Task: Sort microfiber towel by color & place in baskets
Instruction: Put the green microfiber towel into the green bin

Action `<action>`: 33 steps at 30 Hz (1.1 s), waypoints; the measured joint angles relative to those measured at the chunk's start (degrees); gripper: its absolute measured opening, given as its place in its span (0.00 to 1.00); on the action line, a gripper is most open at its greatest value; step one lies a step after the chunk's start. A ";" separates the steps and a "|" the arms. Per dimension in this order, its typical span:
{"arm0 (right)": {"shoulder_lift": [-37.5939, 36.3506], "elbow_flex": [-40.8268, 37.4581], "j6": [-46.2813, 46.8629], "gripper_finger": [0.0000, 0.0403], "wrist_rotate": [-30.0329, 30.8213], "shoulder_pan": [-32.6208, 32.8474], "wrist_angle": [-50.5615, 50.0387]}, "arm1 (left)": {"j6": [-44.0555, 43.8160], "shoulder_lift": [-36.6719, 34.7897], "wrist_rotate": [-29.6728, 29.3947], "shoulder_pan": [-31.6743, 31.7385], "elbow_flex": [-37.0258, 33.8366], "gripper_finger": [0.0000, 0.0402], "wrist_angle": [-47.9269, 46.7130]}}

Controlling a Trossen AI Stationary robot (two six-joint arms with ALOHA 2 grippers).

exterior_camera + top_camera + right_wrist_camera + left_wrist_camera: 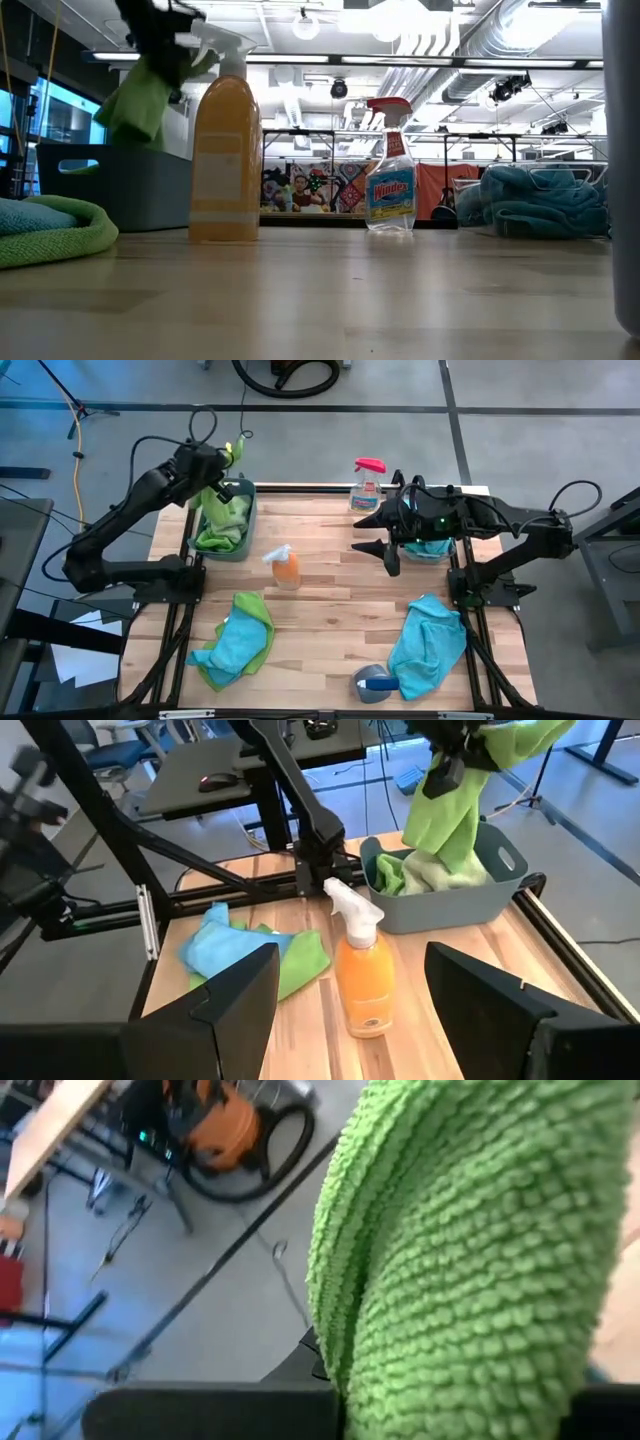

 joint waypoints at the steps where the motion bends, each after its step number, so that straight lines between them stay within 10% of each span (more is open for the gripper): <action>1: 0.00 0.00 0.54 0.62 0.02 0.00 -0.12 | 0.31 -0.06 0.01 0.77 -1.42 0.00 0.59; 22: 0.02 0.00 1.39 0.62 0.07 0.00 -0.57 | -31.70 -7.78 18.15 1.54 -35.82 0.00 31.53; 33: 0.04 -0.01 1.39 0.62 0.09 0.02 -0.57 | -53.64 -16.32 15.64 2.12 -43.78 0.00 48.57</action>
